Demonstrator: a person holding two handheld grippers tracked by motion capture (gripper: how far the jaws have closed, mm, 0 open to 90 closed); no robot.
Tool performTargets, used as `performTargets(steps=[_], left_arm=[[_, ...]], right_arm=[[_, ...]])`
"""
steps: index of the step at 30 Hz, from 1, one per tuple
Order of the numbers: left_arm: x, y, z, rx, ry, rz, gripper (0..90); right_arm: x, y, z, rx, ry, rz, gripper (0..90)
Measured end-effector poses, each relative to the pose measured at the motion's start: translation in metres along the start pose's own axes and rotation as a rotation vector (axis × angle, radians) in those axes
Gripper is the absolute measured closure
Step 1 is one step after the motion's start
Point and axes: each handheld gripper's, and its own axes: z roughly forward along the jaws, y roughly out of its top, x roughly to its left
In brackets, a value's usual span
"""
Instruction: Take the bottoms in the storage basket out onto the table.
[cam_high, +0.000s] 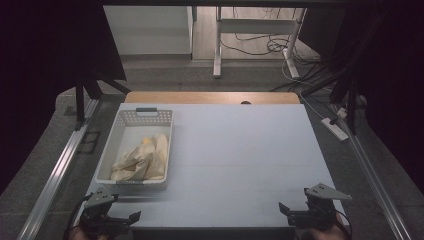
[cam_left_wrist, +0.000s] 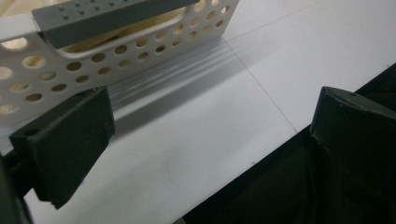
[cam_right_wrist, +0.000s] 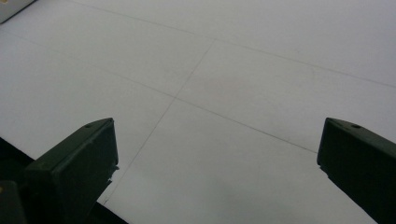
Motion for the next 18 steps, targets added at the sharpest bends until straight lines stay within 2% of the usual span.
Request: performTargets(steps=[5, 9, 15, 18], left_arm=[[0.0053, -0.0036, -0.0053, -0.020, 0.024, -0.027, 0.0], [0.0094, -0.0060, -0.0082, -0.037, 0.000, -0.045, 0.0], [0.0098, -0.0051, -0.0062, -0.020, -0.017, -0.040, 0.0], [0.0101, -0.0039, -0.0040, 0.003, -0.029, -0.036, 0.0]], right_arm=[[0.0008, 0.0012, 0.0030, 0.023, 0.020, -0.014, 0.0], [0.0025, 0.0015, 0.0036, 0.027, 0.018, -0.029, 0.0], [0.0025, 0.0017, 0.0045, 0.034, 0.016, -0.027, 0.0], [0.0016, 0.0016, 0.0041, 0.033, 0.022, -0.020, 0.0]])
